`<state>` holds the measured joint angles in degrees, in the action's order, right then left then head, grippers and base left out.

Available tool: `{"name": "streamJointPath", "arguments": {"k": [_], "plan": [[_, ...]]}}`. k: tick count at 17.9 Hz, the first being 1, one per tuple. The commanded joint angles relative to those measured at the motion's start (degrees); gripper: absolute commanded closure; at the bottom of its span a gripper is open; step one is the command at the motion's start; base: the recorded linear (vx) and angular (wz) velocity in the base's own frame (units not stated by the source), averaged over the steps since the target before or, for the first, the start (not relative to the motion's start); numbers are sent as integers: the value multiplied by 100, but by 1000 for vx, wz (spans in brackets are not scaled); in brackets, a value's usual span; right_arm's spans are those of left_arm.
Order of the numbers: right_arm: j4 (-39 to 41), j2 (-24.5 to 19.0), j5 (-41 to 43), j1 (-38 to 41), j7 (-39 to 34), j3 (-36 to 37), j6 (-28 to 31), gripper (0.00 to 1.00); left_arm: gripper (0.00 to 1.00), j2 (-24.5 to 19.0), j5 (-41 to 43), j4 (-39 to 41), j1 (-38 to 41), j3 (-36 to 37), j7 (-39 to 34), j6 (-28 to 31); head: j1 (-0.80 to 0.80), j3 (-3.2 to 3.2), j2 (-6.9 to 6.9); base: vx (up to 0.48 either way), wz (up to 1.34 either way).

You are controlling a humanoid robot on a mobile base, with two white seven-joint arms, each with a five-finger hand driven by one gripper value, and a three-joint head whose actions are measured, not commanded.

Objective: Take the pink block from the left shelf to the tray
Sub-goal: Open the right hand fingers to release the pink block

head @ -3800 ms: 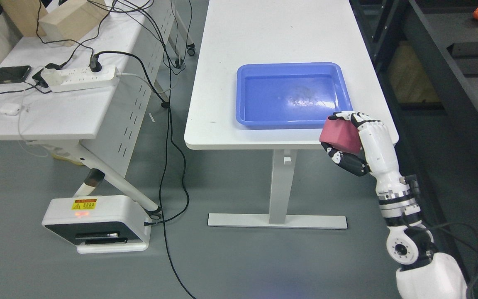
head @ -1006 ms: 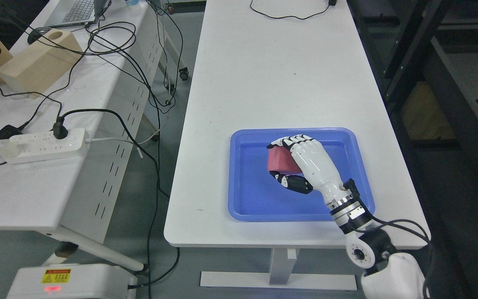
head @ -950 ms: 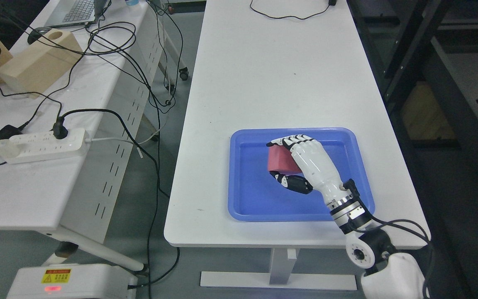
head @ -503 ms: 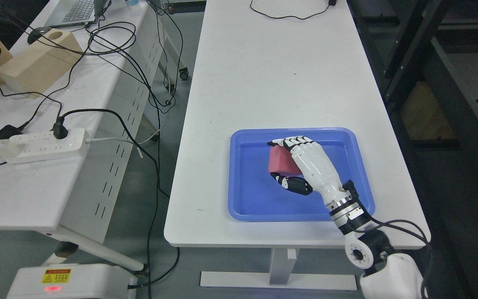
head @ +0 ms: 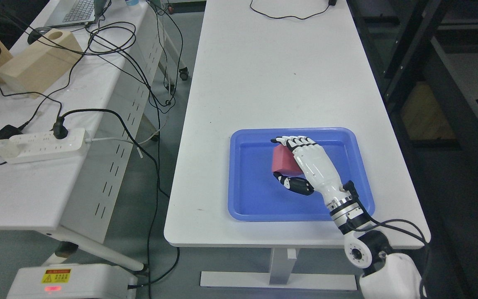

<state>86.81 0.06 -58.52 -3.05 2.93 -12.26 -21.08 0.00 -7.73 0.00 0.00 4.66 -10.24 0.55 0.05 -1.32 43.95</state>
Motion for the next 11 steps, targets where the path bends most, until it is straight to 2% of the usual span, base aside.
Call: {"name": "streamJointPath", "arguments": {"k": [1, 6, 8, 10, 11], "plan": [[-120, 94, 51, -29, -3, 4, 157, 22, 0, -100, 0, 100, -167, 0, -5, -2, 0, 0, 0, 0, 0], [-138, 94, 444, -29, -3, 21, 402, 12, 0, -100, 0, 100, -167, 0, -5, -2, 0, 0, 0, 0, 0], [-138, 94, 1485, -64, -160, 222, 648, 9, 0, -100, 0, 100, -167, 0, -5, -2, 0, 0, 0, 0, 0], [-129, 94, 3014, -108, -930, 530, 728, 2, 0, -100, 0, 100, -167, 0, -5, -2, 0, 0, 0, 0, 0], [-111, 94, 3570, -108, -1431, 705, 859, 1, 0, -100, 0, 100, -167, 0, -5, -2, 0, 0, 0, 0, 0]]}}
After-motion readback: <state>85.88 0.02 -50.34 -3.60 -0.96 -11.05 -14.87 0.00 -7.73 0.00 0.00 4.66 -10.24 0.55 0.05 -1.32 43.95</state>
